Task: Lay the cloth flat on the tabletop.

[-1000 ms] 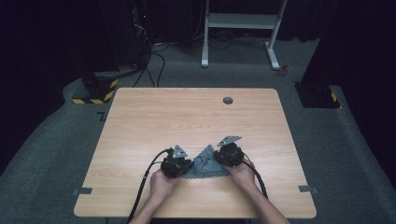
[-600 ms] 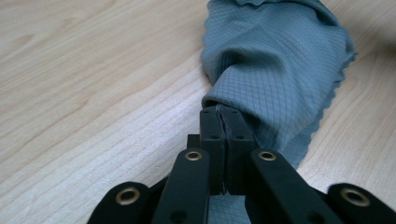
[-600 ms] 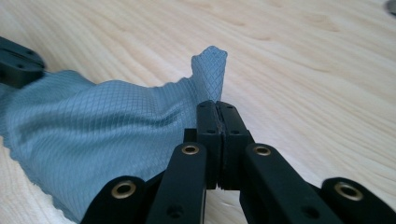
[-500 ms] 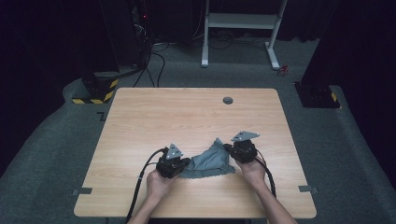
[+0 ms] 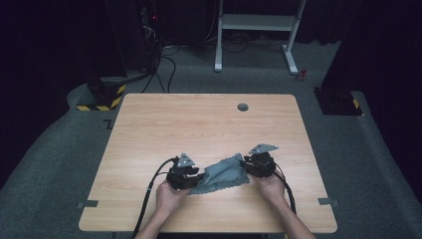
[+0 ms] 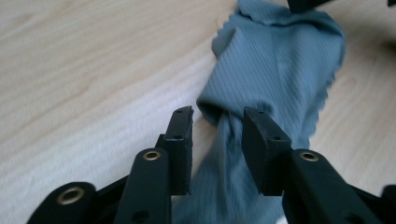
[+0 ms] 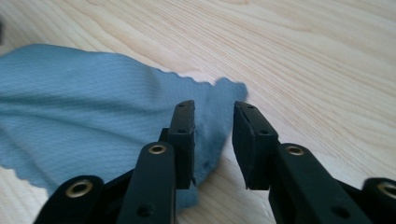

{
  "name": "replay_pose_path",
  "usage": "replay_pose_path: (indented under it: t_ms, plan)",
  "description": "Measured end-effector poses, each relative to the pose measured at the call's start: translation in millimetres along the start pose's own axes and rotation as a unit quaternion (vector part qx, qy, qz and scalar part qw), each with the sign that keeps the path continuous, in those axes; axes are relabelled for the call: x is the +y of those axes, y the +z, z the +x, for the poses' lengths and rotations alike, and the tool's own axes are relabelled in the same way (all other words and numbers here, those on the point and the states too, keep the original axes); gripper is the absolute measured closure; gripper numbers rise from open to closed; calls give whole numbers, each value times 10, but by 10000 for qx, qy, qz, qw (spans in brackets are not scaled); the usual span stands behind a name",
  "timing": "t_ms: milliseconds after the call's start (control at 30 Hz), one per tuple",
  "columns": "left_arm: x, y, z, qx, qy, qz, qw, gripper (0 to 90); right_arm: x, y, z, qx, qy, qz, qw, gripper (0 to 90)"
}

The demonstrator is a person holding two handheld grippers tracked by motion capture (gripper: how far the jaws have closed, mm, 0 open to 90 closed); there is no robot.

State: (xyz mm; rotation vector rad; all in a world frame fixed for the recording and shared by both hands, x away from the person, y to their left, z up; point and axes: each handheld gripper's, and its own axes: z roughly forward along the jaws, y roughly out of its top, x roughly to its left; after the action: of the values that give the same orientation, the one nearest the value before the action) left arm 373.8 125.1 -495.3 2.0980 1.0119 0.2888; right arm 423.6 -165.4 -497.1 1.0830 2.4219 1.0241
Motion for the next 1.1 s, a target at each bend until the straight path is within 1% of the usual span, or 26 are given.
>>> replay_pose_path:
  t_ms: [33,100,167,200,267,300,333,400,467,533,567,600,633,667,700,733,767,800,867,900,933,967,1000,1067,1100]
  plan:
    - [34,23,0,29,54,13,10000,625,16,4,21,1,-50,14,10000,685]
    - [88,79,-32,5,72,24,10000,621,33,36,52,-22,-155,88,9998,682]
    - [135,139,-62,1,187,86,9998,630,32,82,75,-50,-197,189,9996,685]
    - [154,168,-77,-31,189,120,9997,644,27,103,82,-69,-227,232,9994,689]
    - [193,224,-85,-39,256,164,9995,698,12,151,97,-125,-284,386,9988,695]
    - [218,251,-81,-72,269,228,9994,732,2,180,102,-166,-326,479,9982,701]
    - [231,266,-84,-85,261,245,9993,775,-8,183,99,-161,-332,419,9984,705]
    - [269,285,-85,-119,362,313,9988,846,-10,180,91,-159,-319,419,9985,722]
    - [311,274,-105,-46,468,261,9986,871,-17,180,79,-161,-330,390,9986,735]
    - [364,224,-121,21,510,121,9986,877,-21,179,76,-156,-294,378,9987,743]
    - [394,187,-135,97,561,39,9984,877,-23,180,75,-155,-295,362,9988,745]
    - [422,142,-156,129,623,-51,9980,878,-25,180,74,-156,-296,355,9988,746]
    - [448,84,-197,108,714,-139,9973,877,-27,178,73,-156,-299,357,9988,748]
    - [453,46,-243,62,780,-225,9967,877,-30,177,73,-165,-288,353,9988,757]
    - [449,23,-274,-26,846,-245,9961,877,-33,176,71,-174,-298,341,9988,761]
    - [427,13,-316,-229,890,-234,9955,876,-34,177,69,-174,-306,331,9988,765]
    - [386,28,-358,-447,900,-169,9948,876,-35,177,65,-172,-312,321,9988,771]
    - [316,81,-419,-601,960,23,9936,876,-37,177,62,-171,-303,314,9989,776]
    - [194,178,-506,-627,1183,358,9903,875,-40,172,58,-182,-258,330,9990,817]
    - [157,205,-520,-643,1224,413,9895,873,-42,168,45,-168,-252,324,9990,849]
    - [123,224,-531,-669,1187,424,9898,870,-46,161,36,-153,-245,336,9990,867]
    - [109,222,-525,-673,1143,366,9905,864,-55,156,28,-142,-250,312,9991,881]
    - [110,203,-508,-682,1040,285,9918,836,-65,148,26,-162,-255,304,9991,886]
    - [134,142,-455,-557,934,107,9940,743,-82,133,25,-202,-287,285,9990,889]
    - [146,98,-418,-440,882,20,9951,723,-91,125,25,-215,-258,282,9990,890]
